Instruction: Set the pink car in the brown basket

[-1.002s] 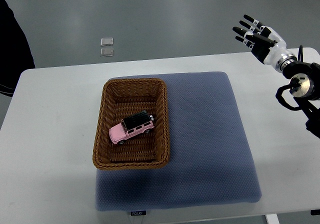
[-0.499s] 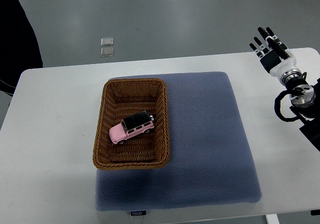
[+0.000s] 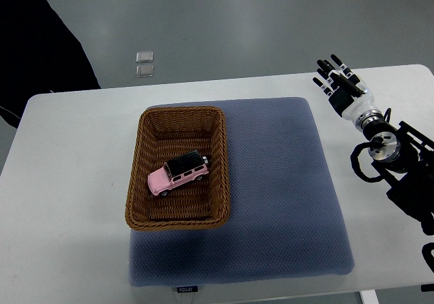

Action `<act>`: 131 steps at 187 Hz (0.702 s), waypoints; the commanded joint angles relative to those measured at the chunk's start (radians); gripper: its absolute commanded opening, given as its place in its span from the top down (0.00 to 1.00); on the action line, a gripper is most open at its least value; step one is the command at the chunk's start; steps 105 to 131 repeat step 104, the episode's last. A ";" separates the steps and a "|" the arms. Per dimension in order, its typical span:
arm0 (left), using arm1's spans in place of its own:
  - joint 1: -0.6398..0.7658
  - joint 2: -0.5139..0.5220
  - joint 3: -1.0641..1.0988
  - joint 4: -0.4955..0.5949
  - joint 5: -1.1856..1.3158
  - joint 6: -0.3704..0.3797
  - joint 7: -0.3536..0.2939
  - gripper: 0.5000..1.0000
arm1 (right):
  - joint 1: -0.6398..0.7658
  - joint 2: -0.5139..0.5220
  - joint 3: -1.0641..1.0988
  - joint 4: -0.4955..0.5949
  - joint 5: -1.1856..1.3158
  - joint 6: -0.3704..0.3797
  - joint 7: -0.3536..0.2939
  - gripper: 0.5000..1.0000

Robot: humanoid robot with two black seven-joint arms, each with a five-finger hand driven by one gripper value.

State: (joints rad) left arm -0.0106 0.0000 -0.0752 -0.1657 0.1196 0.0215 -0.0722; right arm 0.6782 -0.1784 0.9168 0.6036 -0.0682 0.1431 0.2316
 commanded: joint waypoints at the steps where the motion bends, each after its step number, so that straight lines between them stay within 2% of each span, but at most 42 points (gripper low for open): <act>1: 0.000 0.000 0.000 0.000 0.000 0.000 0.000 0.00 | 0.000 0.010 -0.001 -0.001 -0.044 -0.005 0.003 0.19; 33: 0.000 0.000 0.000 0.000 0.000 0.000 0.000 0.00 | 0.003 0.019 -0.001 0.001 -0.102 -0.046 0.008 0.19; 131: 0.001 0.000 0.000 0.000 0.000 0.000 0.000 0.00 | 0.011 0.022 0.002 0.010 -0.111 -0.046 0.008 0.18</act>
